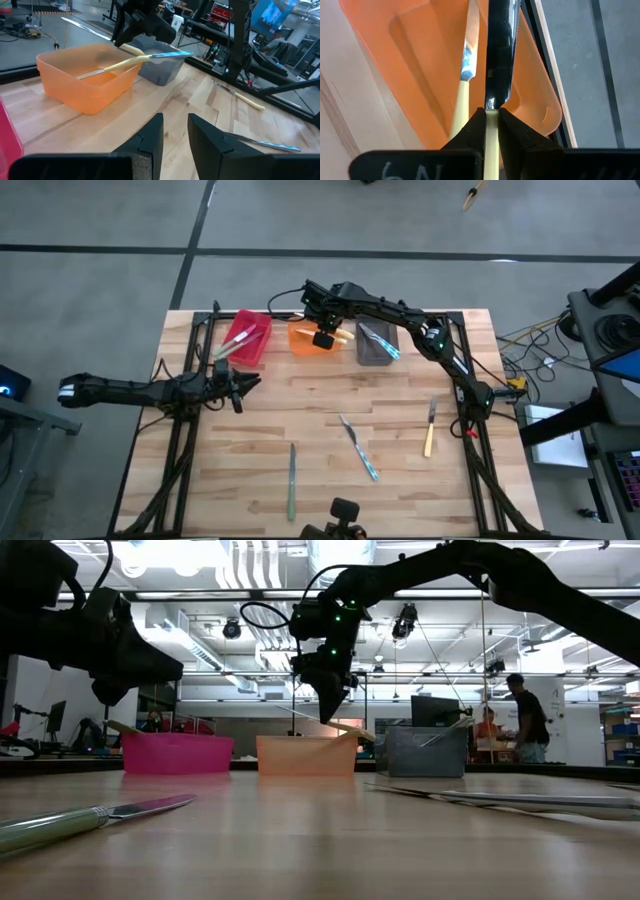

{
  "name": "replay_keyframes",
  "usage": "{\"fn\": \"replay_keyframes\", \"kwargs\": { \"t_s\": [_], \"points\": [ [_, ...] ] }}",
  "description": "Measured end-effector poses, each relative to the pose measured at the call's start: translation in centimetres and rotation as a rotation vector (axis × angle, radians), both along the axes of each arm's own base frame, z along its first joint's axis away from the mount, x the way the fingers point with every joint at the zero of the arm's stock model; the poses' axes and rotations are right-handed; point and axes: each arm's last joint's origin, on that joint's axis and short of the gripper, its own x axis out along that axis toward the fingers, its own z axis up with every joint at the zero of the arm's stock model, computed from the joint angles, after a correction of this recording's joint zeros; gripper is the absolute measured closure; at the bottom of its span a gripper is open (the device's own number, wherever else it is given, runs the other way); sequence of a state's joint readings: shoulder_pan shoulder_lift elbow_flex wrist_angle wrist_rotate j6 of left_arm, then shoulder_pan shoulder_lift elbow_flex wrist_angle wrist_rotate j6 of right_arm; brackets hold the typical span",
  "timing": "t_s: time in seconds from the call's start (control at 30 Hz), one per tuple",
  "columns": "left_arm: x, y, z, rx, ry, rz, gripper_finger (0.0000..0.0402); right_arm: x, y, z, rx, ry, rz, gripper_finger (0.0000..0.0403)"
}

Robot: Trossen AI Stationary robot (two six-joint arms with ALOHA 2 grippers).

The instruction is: Sort silverware by color (type)

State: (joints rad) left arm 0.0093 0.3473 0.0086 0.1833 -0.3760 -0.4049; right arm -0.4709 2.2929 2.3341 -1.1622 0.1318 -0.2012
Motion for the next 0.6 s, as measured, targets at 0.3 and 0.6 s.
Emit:
{"fn": "replay_keyframes", "kwargs": {
  "t_s": [0.3, 0.6],
  "points": [
    [0.00, 0.00, 0.00, 0.003, 0.002, 0.000, 0.0331, 0.00, 0.00, 0.00, 0.005, -0.005, -0.017, 0.0383],
    [-0.06, 0.01, -0.31, 0.013, 0.040, 0.001, 0.0331, 0.00, 0.00, 0.00, 0.004, -0.005, -0.016, 0.0383]
  ]
}}
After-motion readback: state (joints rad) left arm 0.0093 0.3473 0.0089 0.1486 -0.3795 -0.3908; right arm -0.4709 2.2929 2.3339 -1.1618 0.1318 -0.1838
